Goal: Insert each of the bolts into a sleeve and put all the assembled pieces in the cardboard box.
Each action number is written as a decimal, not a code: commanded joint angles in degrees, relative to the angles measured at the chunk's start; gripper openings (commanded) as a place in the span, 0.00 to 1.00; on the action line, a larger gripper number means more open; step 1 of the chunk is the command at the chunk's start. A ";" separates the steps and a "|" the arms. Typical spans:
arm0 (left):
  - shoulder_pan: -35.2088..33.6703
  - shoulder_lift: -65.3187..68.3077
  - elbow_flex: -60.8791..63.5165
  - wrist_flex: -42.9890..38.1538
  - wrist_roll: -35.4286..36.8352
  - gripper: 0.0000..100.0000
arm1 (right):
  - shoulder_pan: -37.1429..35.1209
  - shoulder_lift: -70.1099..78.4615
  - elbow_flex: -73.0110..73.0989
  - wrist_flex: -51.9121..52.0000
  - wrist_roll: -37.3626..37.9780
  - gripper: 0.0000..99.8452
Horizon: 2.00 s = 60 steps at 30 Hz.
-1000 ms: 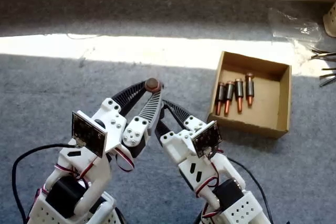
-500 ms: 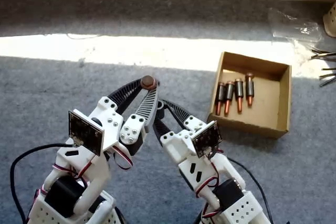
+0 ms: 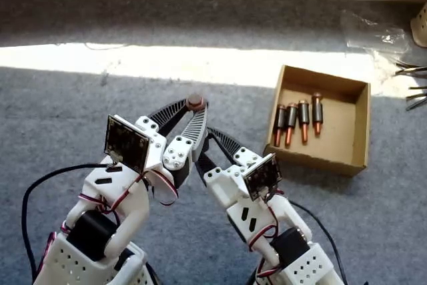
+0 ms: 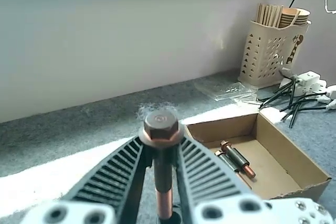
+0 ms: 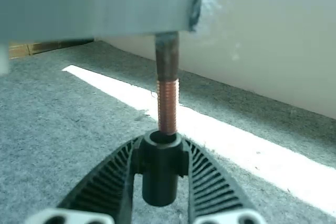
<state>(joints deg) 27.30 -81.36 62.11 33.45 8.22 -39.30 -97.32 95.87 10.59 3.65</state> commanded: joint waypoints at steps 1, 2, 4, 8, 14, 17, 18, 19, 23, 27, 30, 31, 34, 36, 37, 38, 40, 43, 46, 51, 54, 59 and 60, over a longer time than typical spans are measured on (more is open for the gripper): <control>-0.57 0.48 -3.56 -1.49 0.44 0.01 | 0.66 -0.66 2.68 -1.71 0.00 0.00; -0.57 0.48 -3.56 -1.49 0.44 0.01 | 0.66 -0.66 2.68 -1.71 0.00 0.00; -0.48 0.22 -3.82 -0.88 1.05 0.01 | 0.66 -0.66 2.68 -1.71 0.00 0.00; -0.48 0.40 -5.85 2.55 3.34 0.01 | 0.66 -0.66 2.68 -1.71 0.00 0.00; -0.48 0.40 -6.37 4.48 3.52 0.01 | 0.66 -0.66 2.68 -1.71 0.00 0.00; -0.40 0.31 -6.37 5.01 3.60 0.01 | 0.66 -0.66 2.68 -1.71 0.00 0.00; -0.40 0.31 -6.37 5.01 3.60 0.01 | 0.66 -0.66 2.68 -1.71 0.00 0.00; -0.40 0.40 -6.37 5.01 3.60 0.01 | 0.66 -0.66 2.68 -1.71 0.00 0.00; 0.04 0.57 -6.02 5.01 3.69 0.01 | 0.66 -0.66 2.68 -1.71 0.00 0.00; 1.98 0.66 -5.32 6.15 3.60 0.01 | 0.66 -0.66 2.68 -1.71 0.00 0.00; 1.89 0.22 -2.77 5.98 3.60 0.01 | 0.66 -0.66 2.68 -1.71 0.00 0.00; 1.89 0.22 -1.98 5.89 3.52 0.01 | 0.66 -0.66 2.68 -1.71 0.00 0.00; 1.89 0.22 -0.75 5.89 3.34 0.01 | 0.66 -0.66 2.68 -1.71 0.00 0.00; 1.89 0.22 0.04 5.89 3.25 0.01 | 0.66 -0.66 2.68 -1.71 0.00 0.00; 1.63 0.13 0.48 5.89 3.25 0.01 | 0.75 -0.66 2.68 -1.71 0.00 0.00; 0.92 0.13 0.84 5.89 3.25 0.01 | 0.75 -0.66 2.68 -1.71 0.00 0.00; -0.57 0.13 2.15 5.89 3.43 0.01 | 0.75 -0.66 2.68 -1.71 0.00 0.00; -1.63 0.13 3.82 5.89 3.52 0.01 | 0.75 -0.66 2.68 -1.71 0.00 0.00; -1.63 0.13 4.26 5.89 3.52 0.01 | 0.75 -0.66 2.68 -1.71 0.00 0.00; -1.63 0.13 4.26 6.07 3.25 0.01 | 0.75 -0.66 2.68 -1.71 0.00 0.00; -1.63 0.13 4.26 6.07 3.25 0.03 | 0.75 -0.66 2.68 -1.71 0.00 0.00; -1.63 0.13 4.26 6.15 3.52 0.17 | 0.75 -0.66 2.68 -1.71 0.00 0.00; -1.63 0.13 4.26 6.15 3.52 0.17 | 0.75 -0.66 2.68 -1.71 0.00 0.00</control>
<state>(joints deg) 26.95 -81.27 66.77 39.34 11.74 -39.30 -97.32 95.96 10.59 3.56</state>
